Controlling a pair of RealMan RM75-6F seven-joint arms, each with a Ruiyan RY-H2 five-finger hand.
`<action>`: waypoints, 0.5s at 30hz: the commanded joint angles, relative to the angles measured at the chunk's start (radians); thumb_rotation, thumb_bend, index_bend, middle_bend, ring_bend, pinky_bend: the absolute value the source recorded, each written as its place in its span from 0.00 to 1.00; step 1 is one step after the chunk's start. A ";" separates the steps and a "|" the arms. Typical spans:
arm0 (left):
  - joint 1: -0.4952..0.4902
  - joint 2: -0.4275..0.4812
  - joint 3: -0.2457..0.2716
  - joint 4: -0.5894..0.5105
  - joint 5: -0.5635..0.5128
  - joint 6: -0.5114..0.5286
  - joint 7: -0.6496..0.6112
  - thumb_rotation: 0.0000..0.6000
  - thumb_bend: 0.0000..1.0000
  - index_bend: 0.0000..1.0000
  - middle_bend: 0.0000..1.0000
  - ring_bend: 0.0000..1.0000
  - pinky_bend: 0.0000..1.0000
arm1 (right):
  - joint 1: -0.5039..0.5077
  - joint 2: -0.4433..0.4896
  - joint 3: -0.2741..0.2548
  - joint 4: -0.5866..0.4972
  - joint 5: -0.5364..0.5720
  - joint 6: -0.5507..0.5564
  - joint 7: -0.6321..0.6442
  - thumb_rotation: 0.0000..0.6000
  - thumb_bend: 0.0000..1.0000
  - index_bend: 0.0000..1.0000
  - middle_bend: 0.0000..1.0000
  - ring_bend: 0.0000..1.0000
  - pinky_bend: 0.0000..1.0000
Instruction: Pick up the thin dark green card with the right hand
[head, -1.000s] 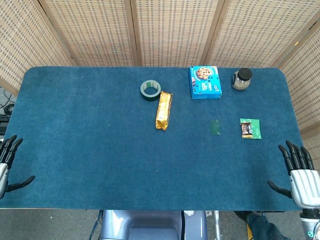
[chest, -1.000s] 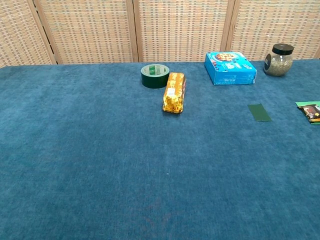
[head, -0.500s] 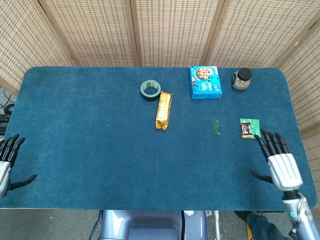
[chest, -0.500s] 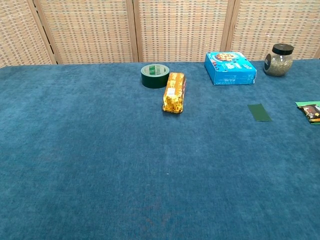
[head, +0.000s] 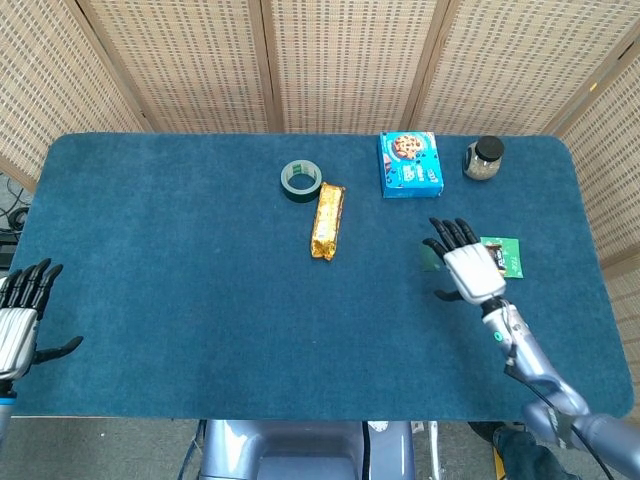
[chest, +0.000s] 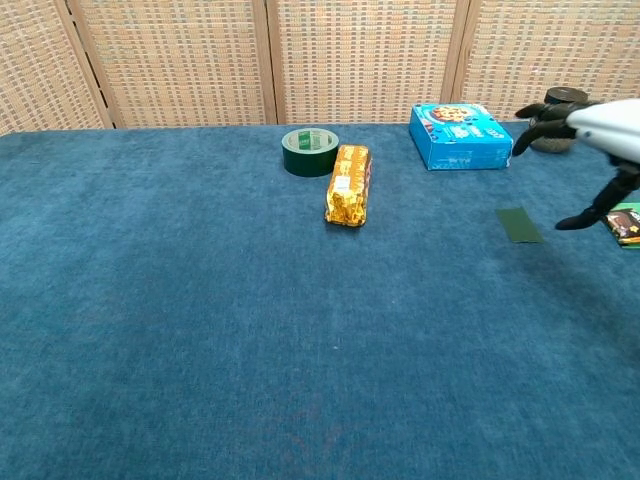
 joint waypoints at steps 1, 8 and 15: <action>-0.008 -0.008 -0.003 0.010 -0.013 -0.018 0.004 1.00 0.00 0.00 0.00 0.00 0.00 | 0.059 -0.082 0.011 0.107 0.047 -0.081 -0.015 1.00 0.02 0.24 0.00 0.00 0.00; -0.017 -0.015 -0.010 0.020 -0.035 -0.039 0.009 1.00 0.00 0.00 0.00 0.00 0.00 | 0.121 -0.170 0.009 0.247 0.089 -0.156 -0.017 1.00 0.04 0.26 0.00 0.00 0.00; -0.018 -0.017 -0.007 0.019 -0.035 -0.041 0.015 1.00 0.00 0.00 0.00 0.00 0.00 | 0.159 -0.222 0.009 0.335 0.121 -0.197 -0.027 1.00 0.05 0.29 0.00 0.00 0.00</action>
